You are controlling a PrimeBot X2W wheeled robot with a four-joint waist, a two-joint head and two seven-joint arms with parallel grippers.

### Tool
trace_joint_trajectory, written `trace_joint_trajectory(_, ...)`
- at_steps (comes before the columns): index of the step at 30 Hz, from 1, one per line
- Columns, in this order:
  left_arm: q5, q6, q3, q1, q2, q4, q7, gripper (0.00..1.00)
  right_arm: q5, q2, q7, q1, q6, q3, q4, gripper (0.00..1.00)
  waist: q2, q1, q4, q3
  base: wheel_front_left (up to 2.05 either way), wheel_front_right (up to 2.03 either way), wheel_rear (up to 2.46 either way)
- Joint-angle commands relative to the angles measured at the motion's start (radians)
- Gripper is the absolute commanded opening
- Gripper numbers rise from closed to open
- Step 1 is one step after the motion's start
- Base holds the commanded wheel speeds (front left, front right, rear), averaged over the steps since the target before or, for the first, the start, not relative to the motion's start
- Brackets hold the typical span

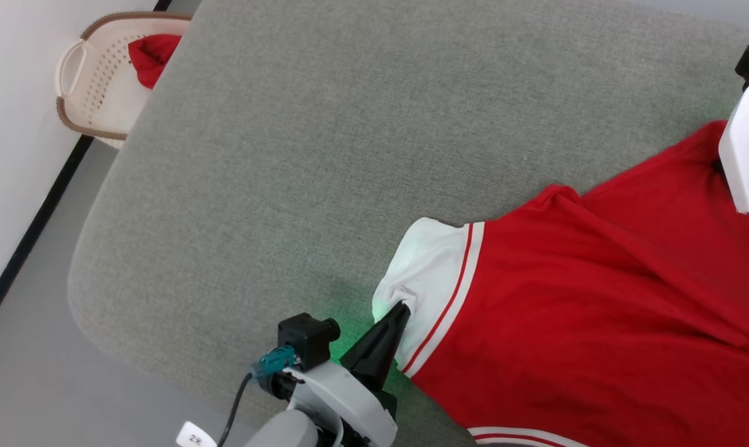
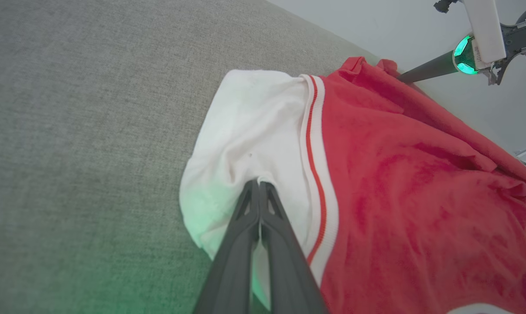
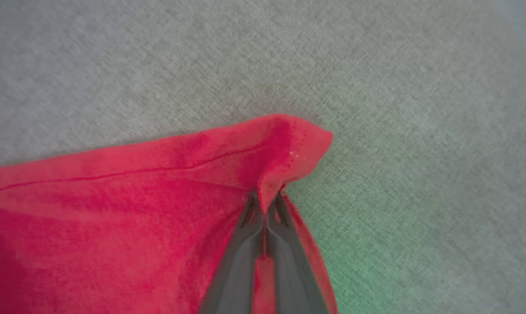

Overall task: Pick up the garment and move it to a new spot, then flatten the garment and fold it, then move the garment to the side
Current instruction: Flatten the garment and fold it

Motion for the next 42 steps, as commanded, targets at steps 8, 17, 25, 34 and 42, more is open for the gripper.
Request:
trace_joint_trajectory(8,-0.023,-0.003,-0.013,-0.02,0.05,0.007,-0.003,0.0,0.022,0.024,-0.037,-0.032,-0.001,0.033,0.038,0.0,0.0,0.0001,-0.044,-0.024,0.0,0.0,0.0)
trace_joint_trajectory(17,-0.074,-0.003,-0.045,-0.079,0.184,-0.046,0.117,0.0,0.055,0.028,-0.11,-0.075,-0.001,0.047,-0.012,0.0,0.0,0.0001,-0.1,-0.086,0.0,0.0,0.0)
trace_joint_trajectory(25,-0.112,0.023,-0.002,-0.156,0.353,-0.175,0.325,0.0,0.086,0.014,-0.215,-0.091,-0.001,0.052,-0.085,0.0,0.0,0.0001,-0.163,-0.169,0.0,0.0,0.0)
trace_joint_trajectory(34,-0.113,0.037,0.052,-0.315,0.504,-0.288,0.509,0.0,0.059,0.009,-0.398,-0.117,-0.001,0.02,-0.105,0.0,0.0,0.0001,-0.22,-0.242,0.0,0.0,0.0)
trace_joint_trajectory(42,-0.092,0.01,0.061,-0.551,0.541,-0.231,0.593,0.0,0.004,0.038,-0.534,-0.167,-0.001,-0.047,-0.03,0.0,0.0,0.0001,-0.26,-0.293,0.0,0.0,0.0)
